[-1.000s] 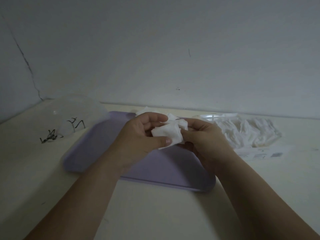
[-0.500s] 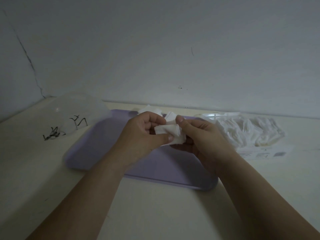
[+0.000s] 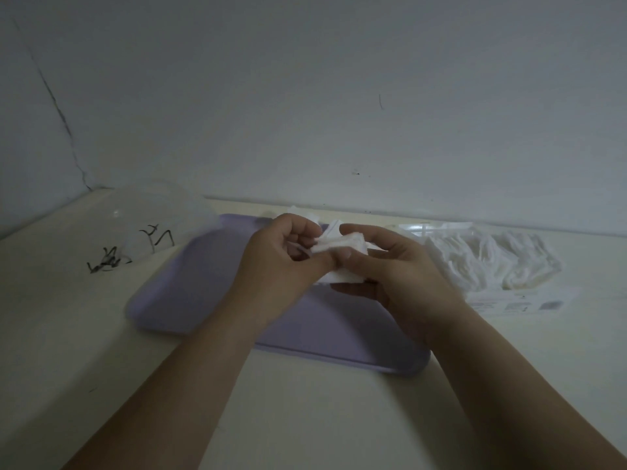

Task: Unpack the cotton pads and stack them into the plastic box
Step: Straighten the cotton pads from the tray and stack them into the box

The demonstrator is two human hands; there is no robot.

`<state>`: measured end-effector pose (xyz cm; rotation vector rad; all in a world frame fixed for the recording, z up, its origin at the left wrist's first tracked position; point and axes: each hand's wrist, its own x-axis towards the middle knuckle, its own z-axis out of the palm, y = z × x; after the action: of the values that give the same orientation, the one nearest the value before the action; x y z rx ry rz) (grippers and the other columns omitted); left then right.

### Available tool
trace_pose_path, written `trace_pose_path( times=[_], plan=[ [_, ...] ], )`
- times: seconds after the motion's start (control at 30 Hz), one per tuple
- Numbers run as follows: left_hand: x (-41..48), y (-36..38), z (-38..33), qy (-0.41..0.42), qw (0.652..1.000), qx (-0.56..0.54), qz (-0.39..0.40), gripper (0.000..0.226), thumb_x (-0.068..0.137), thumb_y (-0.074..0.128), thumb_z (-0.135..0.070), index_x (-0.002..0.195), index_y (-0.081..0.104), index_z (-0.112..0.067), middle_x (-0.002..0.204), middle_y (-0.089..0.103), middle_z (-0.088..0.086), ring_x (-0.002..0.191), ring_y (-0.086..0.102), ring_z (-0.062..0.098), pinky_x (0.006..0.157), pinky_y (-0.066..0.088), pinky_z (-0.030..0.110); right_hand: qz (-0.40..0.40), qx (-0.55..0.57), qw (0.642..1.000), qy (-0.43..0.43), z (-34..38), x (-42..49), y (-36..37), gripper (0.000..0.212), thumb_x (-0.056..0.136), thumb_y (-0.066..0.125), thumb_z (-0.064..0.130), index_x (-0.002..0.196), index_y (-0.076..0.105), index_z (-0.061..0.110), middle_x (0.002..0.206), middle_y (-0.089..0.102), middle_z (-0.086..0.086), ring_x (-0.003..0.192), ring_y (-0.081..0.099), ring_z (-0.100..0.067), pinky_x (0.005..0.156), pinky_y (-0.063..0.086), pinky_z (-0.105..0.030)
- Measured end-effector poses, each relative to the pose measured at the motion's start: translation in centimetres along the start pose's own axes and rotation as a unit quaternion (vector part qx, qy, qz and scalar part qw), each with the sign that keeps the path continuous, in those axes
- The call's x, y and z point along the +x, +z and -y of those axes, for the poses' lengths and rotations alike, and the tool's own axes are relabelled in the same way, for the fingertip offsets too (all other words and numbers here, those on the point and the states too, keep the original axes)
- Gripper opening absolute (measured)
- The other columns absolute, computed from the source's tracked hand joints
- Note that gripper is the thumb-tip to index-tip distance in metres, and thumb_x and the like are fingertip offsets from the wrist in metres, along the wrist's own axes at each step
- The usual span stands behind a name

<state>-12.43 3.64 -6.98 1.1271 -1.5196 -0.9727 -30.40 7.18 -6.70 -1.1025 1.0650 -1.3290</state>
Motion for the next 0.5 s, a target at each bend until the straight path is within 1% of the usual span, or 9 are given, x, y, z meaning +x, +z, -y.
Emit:
trace_pose_path(
  times=[0.07, 0.13, 0.2, 0.27, 0.33, 0.37, 0.4, 0.43, 0.5],
  plan=[
    [0.0, 0.1, -0.1, -0.006, 1.0, 0.015, -0.016, 0.029, 0.076, 0.091, -0.03, 0.094, 0.069, -0.024, 0.086, 0.073, 0.003, 0.068, 0.065, 0.01, 0.064, 0.055, 0.025, -0.017, 0.004, 1.0, 0.0, -0.2, 0.1, 0.0, 0.023, 0.098, 0.07, 0.006, 0.121, 0.072, 0.01, 0.111, 0.081, -0.017, 0.105, 0.078, -0.035, 0.085, 0.066, -0.044],
    [0.1, 0.0, -0.1, -0.024, 0.999, 0.019, -0.01, 0.021, 0.082, 0.087, -0.028, 0.09, 0.069, -0.02, 0.077, 0.075, 0.005, 0.059, 0.062, 0.011, 0.057, 0.051, 0.028, -0.034, 0.011, 0.999, 0.004, -0.5, 0.3, -0.1, 0.022, 0.101, 0.066, 0.006, 0.123, 0.069, 0.009, 0.116, 0.078, -0.02, 0.112, 0.075, -0.039, 0.087, 0.066, -0.047],
    [0.0, 0.1, 0.0, -0.037, 0.999, -0.001, 0.006, 0.014, 0.087, 0.082, -0.02, 0.086, 0.07, -0.014, 0.069, 0.073, 0.006, 0.053, 0.061, 0.013, 0.054, 0.05, 0.029, -0.032, 0.013, 0.999, 0.008, -0.6, 0.5, 0.0, 0.021, 0.105, 0.06, 0.003, 0.123, 0.067, 0.011, 0.124, 0.074, -0.022, 0.114, 0.074, -0.039, 0.09, 0.065, -0.049],
    [-0.2, 0.3, 0.0, -0.031, 0.999, -0.028, 0.022, 0.011, 0.089, 0.08, -0.013, 0.087, 0.07, -0.009, 0.065, 0.072, 0.007, 0.053, 0.065, 0.016, 0.054, 0.053, 0.028, -0.001, 0.0, 1.0, 0.012, -0.6, 0.3, 0.5, 0.023, 0.108, 0.052, 0.001, 0.125, 0.063, 0.012, 0.126, 0.071, -0.02, 0.108, 0.074, -0.036, 0.093, 0.063, -0.053],
    [-0.3, 0.6, -0.1, -0.024, 0.998, -0.051, 0.036, 0.007, 0.09, 0.077, -0.007, 0.089, 0.07, -0.005, 0.066, 0.073, 0.009, 0.055, 0.068, 0.018, 0.056, 0.055, 0.027, 0.001, -0.04, 0.999, 0.005, -0.7, 0.2, 1.0, 0.023, 0.109, 0.048, 0.001, 0.125, 0.059, 0.015, 0.119, 0.07, -0.017, 0.097, 0.072, -0.031, 0.09, 0.062, -0.053],
    [-0.3, 0.6, -0.1, -0.026, 0.997, -0.056, 0.038, 0.004, 0.091, 0.075, -0.005, 0.091, 0.071, -0.005, 0.069, 0.075, 0.009, 0.058, 0.07, 0.019, 0.057, 0.056, 0.028, -0.024, -0.062, 0.998, -0.009, -0.9, 0.4, 1.0, 0.024, 0.109, 0.047, 0.001, 0.122, 0.058, 0.018, 0.115, 0.07, -0.013, 0.095, 0.072, -0.029, 0.087, 0.063, -0.051],
    [-0.1, 0.6, 0.1, -0.031, 0.997, -0.057, 0.033, 0.003, 0.092, 0.073, -0.004, 0.093, 0.072, -0.007, 0.073, 0.076, 0.009, 0.061, 0.071, 0.02, 0.059, 0.057, 0.029, -0.069, -0.084, 0.994, -0.029, -1.0, 0.5, 0.9, 0.026, 0.108, 0.047, 0.001, 0.118, 0.058, 0.022, 0.11, 0.07, -0.009, 0.093, 0.072, -0.028, 0.084, 0.065, -0.051],
    [0.0, 0.6, 0.4, -0.035, 0.998, -0.046, 0.019, 0.006, 0.093, 0.072, -0.004, 0.093, 0.072, -0.01, 0.076, 0.077, 0.009, 0.064, 0.072, 0.02, 0.061, 0.058, 0.031, -0.126, -0.1, 0.986, -0.049, -1.1, 0.7, 0.7, 0.028, 0.106, 0.047, 0.002, 0.115, 0.058, 0.027, 0.105, 0.07, -0.005, 0.09, 0.072, -0.027, 0.082, 0.065, -0.054],
    [0.6, 0.5, 1.2, -0.035, 0.999, 0.019, -0.018, 0.011, 0.092, 0.072, -0.007, 0.09, 0.074, -0.018, 0.079, 0.077, 0.008, 0.07, 0.074, 0.021, 0.068, 0.062, 0.036, -0.23, -0.112, 0.964, -0.078, -1.2, 1.1, -0.1, 0.03, 0.103, 0.046, 0.007, 0.114, 0.056, 0.033, 0.097, 0.067, 0.001, 0.084, 0.072, -0.022, 0.084, 0.064, -0.058]
  ],
)
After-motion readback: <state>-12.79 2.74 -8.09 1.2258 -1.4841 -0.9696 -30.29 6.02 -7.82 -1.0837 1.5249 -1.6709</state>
